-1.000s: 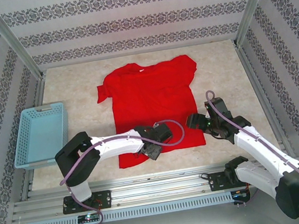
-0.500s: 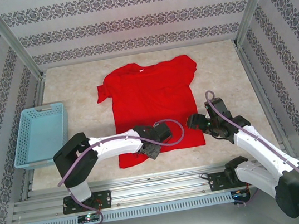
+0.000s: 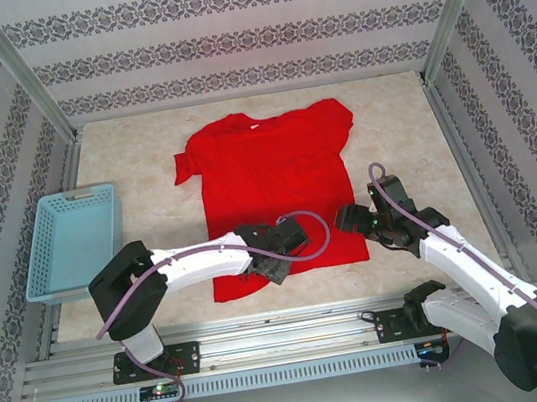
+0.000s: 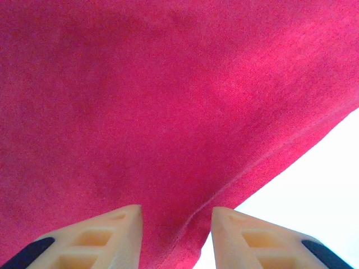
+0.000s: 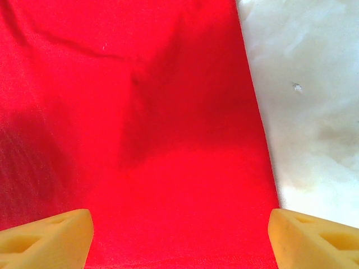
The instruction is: Fold the inside-out t-shirt
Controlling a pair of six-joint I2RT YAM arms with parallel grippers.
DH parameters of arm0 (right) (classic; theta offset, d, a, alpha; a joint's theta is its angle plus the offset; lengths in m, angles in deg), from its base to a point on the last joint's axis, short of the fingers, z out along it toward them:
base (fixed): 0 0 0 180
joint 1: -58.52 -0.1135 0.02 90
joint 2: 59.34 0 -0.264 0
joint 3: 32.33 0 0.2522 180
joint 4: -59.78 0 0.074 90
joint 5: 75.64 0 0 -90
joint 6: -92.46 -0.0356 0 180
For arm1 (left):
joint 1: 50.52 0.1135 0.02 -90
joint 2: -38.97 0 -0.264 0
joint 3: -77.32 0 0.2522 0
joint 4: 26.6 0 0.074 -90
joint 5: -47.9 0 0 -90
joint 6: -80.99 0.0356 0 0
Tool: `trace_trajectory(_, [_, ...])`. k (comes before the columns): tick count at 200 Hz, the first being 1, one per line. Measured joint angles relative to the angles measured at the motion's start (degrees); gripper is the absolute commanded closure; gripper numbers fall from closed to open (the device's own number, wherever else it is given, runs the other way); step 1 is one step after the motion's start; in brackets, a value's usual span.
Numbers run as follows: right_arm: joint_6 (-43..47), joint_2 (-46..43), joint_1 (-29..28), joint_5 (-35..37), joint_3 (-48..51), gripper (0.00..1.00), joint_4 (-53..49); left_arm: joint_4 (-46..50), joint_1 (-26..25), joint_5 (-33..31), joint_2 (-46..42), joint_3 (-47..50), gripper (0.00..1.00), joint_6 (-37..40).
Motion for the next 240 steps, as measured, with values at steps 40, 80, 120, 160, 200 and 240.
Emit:
trace_trajectory(40, [0.0,0.0,0.0,0.0,0.0,0.18,0.0,-0.1,0.0,-0.1,1.6,0.0,0.81,0.2])
trace_trajectory(80, [0.0,-0.1,-0.3,0.2,0.0,0.18,0.0,-0.2,0.0,-0.1,1.5,0.0,0.92,0.3])
trace_trajectory(120, [0.0,-0.2,-0.8,0.4,0.2,0.18,0.1,-1.1,0.0,0.0,-1.2,0.4,0.97,0.3])
trace_trajectory(160, [0.0,-0.4,-1.9,0.7,0.3,0.18,0.1,-1.4,0.0,0.0,-2.4,0.5,0.97,0.1])
trace_trajectory(200, [0.0,-0.9,-2.3,1.3,0.4,0.18,0.1,-1.9,0.0,0.7,-3.2,0.7,0.93,0.1])
trace_trajectory(240, [0.0,-1.0,-2.3,1.5,0.7,0.18,0.1,-2.5,0.0,1.0,-3.3,1.3,0.82,0.2])
